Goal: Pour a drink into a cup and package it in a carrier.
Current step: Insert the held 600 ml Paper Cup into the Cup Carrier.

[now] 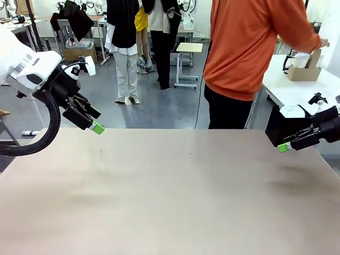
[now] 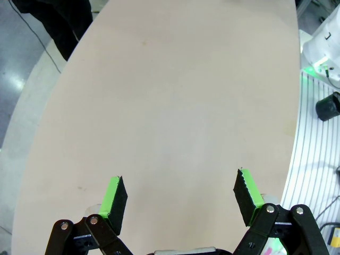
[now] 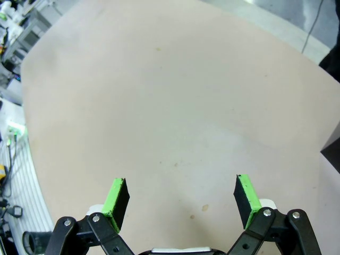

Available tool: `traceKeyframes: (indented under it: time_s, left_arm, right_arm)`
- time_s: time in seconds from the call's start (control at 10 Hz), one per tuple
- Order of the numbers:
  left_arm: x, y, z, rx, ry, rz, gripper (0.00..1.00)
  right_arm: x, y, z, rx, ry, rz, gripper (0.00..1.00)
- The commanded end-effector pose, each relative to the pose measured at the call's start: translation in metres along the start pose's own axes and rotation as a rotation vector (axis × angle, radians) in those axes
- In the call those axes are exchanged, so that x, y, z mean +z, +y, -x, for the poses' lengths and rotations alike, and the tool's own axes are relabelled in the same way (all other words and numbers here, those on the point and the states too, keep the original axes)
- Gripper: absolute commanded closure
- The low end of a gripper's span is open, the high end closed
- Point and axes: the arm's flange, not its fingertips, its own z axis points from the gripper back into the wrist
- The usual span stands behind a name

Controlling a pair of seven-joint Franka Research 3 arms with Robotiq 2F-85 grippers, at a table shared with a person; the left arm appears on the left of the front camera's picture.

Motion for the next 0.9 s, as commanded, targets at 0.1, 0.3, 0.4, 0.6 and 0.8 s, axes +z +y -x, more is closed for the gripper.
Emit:
traceKeyframes:
  time_s: [0.1,0.3,0.4,0.6,0.8]
  left_arm:
    - [0.0011,-0.0009,-0.0012,0.01,0.012,0.001,0.0]
    - [0.0011,-0.0009,-0.0012,0.01,0.012,0.001,0.0]
    - [0.0011,-0.0009,-0.0012,0.01,0.012,0.001,0.0]
    - [0.0011,-0.0009,-0.0012,0.01,0.012,0.001,0.0]
    - [0.0011,-0.0009,-0.0012,0.01,0.012,0.001,0.0]
  right_arm:
    - [0.0018,-0.0009,-0.0012,-0.002,-0.004,-0.007,0.0]
    - [0.0018,-0.0009,-0.0012,-0.002,-0.004,-0.007,0.0]
    - [0.0018,-0.0009,-0.0012,-0.002,-0.004,-0.007,0.0]
    - [0.0018,-0.0009,-0.0012,-0.002,-0.004,-0.007,0.0]
    - [0.0018,-0.0009,-0.0012,-0.002,-0.004,-0.007,0.0]
